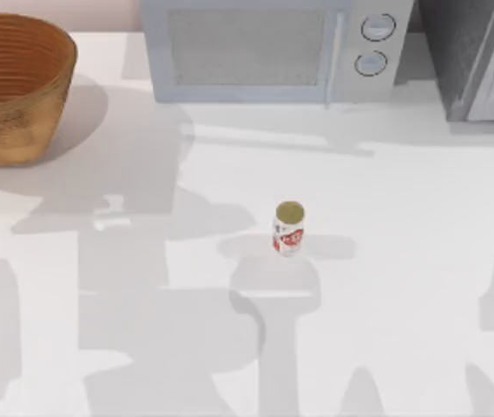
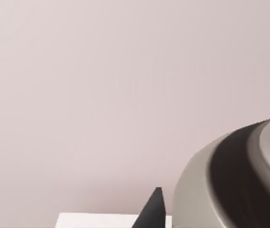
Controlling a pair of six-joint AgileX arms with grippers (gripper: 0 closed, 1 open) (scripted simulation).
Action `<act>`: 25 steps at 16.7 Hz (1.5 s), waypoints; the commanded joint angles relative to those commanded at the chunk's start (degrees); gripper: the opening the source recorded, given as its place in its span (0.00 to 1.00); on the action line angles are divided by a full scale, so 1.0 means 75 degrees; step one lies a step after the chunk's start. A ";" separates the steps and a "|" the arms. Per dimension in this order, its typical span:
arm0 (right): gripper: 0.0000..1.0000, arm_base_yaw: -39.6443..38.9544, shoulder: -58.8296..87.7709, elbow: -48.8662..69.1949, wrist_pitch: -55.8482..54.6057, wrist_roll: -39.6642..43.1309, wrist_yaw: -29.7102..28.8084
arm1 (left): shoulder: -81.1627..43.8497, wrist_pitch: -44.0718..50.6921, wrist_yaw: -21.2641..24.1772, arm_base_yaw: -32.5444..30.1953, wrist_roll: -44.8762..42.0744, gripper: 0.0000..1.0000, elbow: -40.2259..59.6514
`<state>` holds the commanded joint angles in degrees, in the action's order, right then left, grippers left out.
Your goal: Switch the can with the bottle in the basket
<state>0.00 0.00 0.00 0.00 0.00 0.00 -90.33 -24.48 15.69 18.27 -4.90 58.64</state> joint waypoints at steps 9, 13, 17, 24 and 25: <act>1.00 0.0000 0.0000 0.0000 0.0000 0.0000 0.0000 | 0.0265 0.2416 -0.0699 -0.1288 0.0231 0.00 0.1559; 1.00 0.0000 0.0000 0.0000 0.0000 0.0000 0.0000 | 0.0200 0.2374 -0.0691 -0.1257 0.0219 0.00 0.1541; 1.00 0.0000 0.0000 0.0000 0.0000 0.0000 0.0000 | -0.0543 0.1785 -0.0757 -0.1340 0.0245 0.00 0.1690; 1.00 0.0000 0.0000 0.0000 0.0000 0.0000 0.0000 | -0.1262 0.1133 -0.0835 -0.1451 0.0261 0.00 0.1810; 1.00 0.0000 0.0000 0.0000 0.0000 0.0000 0.0000 | -0.1262 0.1133 -0.0835 -0.1451 0.0261 0.00 0.1810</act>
<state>0.00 0.00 0.00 0.00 0.00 0.00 -99.79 -15.98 9.43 7.38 -2.94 72.21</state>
